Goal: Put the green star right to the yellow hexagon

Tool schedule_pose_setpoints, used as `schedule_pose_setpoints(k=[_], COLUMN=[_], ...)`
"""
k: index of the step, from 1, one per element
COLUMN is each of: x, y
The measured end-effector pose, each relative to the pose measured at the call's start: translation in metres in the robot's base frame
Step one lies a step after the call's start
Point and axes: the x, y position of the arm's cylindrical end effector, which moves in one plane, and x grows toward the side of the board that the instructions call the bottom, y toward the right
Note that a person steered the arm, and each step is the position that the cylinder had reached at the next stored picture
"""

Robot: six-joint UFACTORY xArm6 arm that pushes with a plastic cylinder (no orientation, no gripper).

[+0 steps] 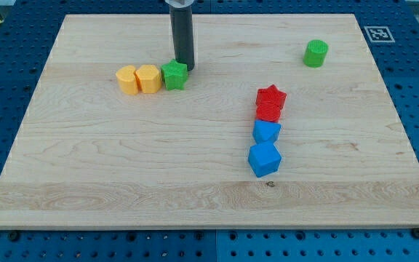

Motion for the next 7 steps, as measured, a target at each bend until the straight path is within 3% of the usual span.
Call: schedule_pose_setpoints(k=[4,7], x=[-0.029,-0.067], y=[0.017,0.102])
